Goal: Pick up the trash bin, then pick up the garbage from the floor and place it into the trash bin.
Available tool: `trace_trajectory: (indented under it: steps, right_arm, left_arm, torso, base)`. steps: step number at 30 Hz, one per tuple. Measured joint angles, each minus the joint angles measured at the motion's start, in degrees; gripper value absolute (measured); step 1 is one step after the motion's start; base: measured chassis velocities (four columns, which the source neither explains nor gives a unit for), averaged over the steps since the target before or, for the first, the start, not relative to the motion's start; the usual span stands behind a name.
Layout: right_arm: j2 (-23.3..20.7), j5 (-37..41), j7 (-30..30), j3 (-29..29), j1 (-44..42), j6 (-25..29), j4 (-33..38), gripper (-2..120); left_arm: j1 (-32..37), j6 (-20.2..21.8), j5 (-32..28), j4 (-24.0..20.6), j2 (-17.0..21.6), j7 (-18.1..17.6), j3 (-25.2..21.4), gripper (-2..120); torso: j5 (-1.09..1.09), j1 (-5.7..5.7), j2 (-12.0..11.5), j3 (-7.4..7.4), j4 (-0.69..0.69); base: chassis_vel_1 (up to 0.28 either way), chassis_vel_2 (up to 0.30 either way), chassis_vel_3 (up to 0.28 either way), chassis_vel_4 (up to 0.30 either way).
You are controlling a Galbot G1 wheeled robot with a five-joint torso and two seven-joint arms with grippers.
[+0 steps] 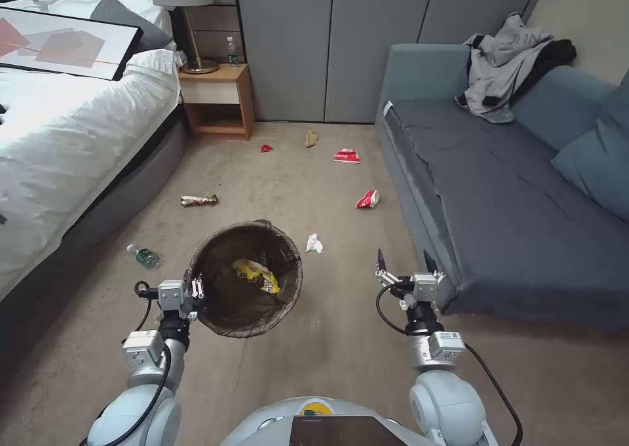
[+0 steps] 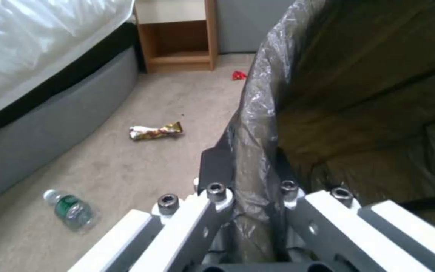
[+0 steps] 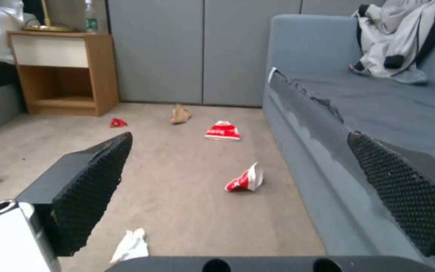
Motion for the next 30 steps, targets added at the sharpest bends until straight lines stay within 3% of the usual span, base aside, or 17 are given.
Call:
trace_trajectory:
  steps: [30]
  right_arm:
    - [0.1,-0.2,0.0,-0.1,0.2,0.2,-0.3,100]
  left_arm:
    - [-0.1,-0.1,0.1,0.4,0.2,0.1,-0.1,0]
  torso:
    - [0.01,0.0,0.0,0.0,0.0]
  base:
    - [-0.133,0.123,0.13,-0.121]
